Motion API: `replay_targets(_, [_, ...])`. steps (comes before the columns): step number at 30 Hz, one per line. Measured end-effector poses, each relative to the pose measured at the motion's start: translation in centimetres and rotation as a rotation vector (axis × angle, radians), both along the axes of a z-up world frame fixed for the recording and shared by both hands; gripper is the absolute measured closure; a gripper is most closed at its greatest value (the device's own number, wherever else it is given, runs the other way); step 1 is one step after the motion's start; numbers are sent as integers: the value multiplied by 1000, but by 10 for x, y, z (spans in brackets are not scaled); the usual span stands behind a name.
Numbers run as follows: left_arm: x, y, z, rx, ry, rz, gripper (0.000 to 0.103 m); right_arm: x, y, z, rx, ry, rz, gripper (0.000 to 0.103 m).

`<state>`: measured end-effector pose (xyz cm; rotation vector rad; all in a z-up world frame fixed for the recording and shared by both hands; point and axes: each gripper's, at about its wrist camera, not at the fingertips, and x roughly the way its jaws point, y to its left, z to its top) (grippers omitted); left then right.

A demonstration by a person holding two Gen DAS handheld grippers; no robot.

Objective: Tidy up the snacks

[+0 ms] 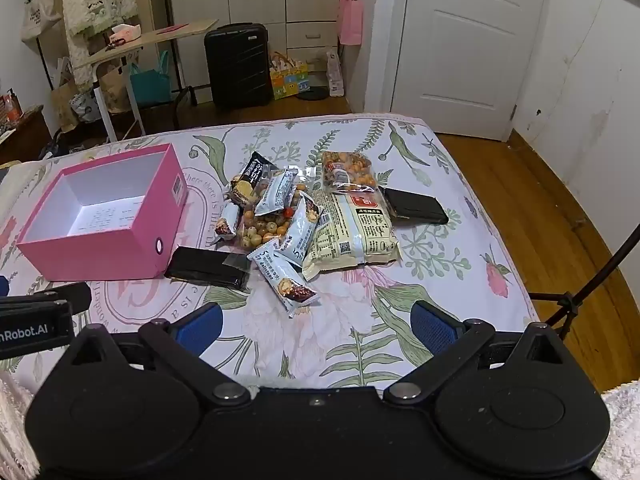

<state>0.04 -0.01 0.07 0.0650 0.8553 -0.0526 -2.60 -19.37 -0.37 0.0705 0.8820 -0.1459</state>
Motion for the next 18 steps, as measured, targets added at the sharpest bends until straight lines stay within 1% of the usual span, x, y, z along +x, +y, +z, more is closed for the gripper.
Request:
replay_targets(3, [-1, 0, -1, -6, 3, -3, 4, -1, 1, 0, -2, -2, -1, 2])
replay_targets(5, [3, -2, -2, -8, 23, 8, 5, -1, 1, 0, -2, -4, 1, 2])
replay_targets(9, [3, -2, -4, -7, 3, 6, 5, -4, 0, 1, -6, -6, 2, 2])
replay_targets(10, [-1, 4, 0, -15, -6, 4, 5, -4, 0, 1, -7, -5, 1, 2])
replay_targets(18, [-3, 5, 0, -19, -10, 5, 4, -5, -3, -2, -13, 0, 3, 2])
